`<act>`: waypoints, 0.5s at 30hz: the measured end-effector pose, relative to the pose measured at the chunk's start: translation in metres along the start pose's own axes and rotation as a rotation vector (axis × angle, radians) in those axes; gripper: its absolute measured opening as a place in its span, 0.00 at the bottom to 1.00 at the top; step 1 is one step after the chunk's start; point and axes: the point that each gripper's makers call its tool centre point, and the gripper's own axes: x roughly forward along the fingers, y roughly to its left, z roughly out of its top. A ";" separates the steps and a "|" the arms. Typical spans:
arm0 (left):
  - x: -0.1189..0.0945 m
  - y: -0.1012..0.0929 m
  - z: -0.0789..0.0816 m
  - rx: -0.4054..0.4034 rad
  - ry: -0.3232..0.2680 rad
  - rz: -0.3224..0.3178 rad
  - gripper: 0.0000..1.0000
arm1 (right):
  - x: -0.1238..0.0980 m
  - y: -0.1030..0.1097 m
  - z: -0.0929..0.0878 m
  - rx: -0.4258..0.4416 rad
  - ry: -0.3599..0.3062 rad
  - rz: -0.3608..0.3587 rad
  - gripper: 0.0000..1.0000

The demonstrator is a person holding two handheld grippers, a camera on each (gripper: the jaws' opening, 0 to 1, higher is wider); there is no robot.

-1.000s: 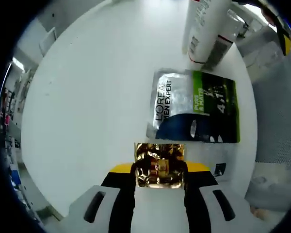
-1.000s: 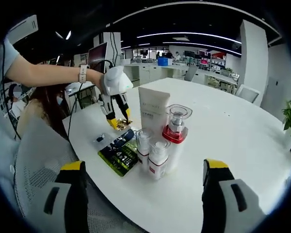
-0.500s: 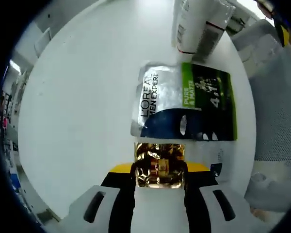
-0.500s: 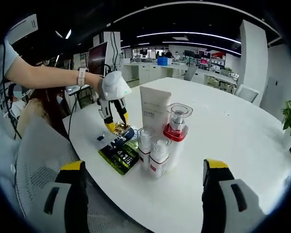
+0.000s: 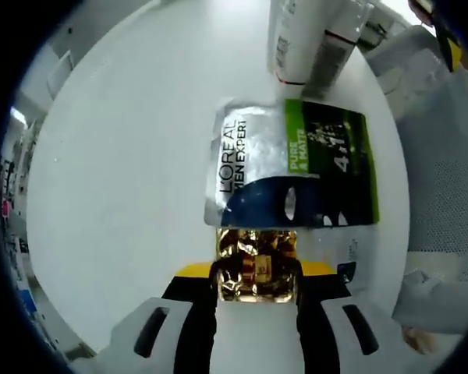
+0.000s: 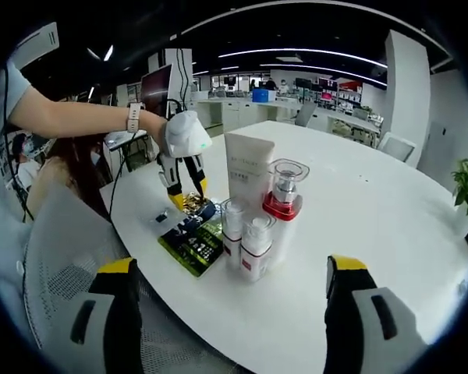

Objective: Arrange the skincare products in the storage area until every visible bottle or jar stands upright without overlapping.

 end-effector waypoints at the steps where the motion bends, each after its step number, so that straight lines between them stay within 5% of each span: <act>1: 0.000 0.000 0.000 0.002 0.000 0.001 0.36 | 0.000 0.000 0.000 0.001 -0.003 -0.001 1.00; 15: 0.000 0.000 0.000 -0.005 -0.002 0.004 0.37 | -0.003 0.001 -0.004 0.001 0.001 -0.001 1.00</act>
